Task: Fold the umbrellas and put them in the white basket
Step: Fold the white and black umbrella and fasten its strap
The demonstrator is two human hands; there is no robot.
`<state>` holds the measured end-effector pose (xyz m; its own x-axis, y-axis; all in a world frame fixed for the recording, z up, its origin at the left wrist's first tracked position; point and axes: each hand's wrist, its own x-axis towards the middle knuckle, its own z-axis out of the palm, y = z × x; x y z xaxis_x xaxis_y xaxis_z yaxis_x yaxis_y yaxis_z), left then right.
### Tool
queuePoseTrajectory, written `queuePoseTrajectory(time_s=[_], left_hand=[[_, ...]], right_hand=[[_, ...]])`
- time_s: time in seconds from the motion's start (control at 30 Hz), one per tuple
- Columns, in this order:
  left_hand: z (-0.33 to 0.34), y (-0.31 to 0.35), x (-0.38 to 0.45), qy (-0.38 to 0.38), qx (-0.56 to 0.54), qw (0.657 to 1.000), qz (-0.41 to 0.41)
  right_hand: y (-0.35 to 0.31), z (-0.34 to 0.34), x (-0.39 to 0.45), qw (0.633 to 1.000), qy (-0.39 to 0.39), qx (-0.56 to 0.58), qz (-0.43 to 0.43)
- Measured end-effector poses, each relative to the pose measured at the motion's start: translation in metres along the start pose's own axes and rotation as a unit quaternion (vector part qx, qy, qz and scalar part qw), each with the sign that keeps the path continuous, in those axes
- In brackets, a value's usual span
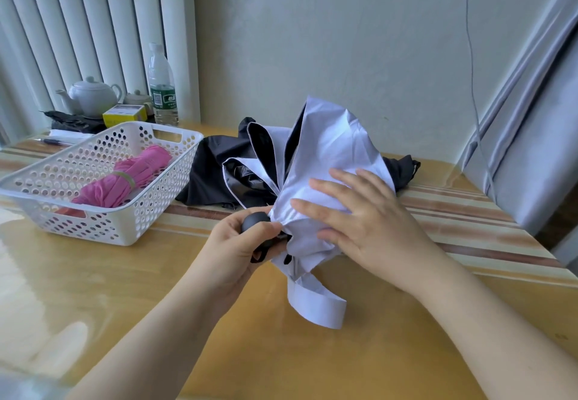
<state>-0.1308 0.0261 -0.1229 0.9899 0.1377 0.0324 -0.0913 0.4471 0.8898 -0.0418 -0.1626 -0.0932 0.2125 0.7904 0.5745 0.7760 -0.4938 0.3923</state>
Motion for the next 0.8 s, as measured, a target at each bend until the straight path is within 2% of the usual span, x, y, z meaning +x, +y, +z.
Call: queuePoseTrajectory(time_s=[0.13,0.47,0.63,0.8], left_hand=[[0.000,0.002,0.003,-0.023,0.003,1.000,-0.017],[0.003,0.007,0.006,-0.003,0.041,0.998,-0.045],[0.004,0.005,0.005,0.001,0.060,0.997,-0.038],[-0.001,0.002,0.005,-0.014,0.078,0.996,-0.033]], right_hand=[[0.006,-0.003,0.002,0.998,-0.043,0.028,-0.027],[0.005,0.003,0.006,0.996,-0.023,0.049,-0.066],[0.010,0.011,0.001,0.995,-0.100,0.017,-0.013],[0.004,0.011,0.002,0.996,-0.085,0.020,-0.024]])
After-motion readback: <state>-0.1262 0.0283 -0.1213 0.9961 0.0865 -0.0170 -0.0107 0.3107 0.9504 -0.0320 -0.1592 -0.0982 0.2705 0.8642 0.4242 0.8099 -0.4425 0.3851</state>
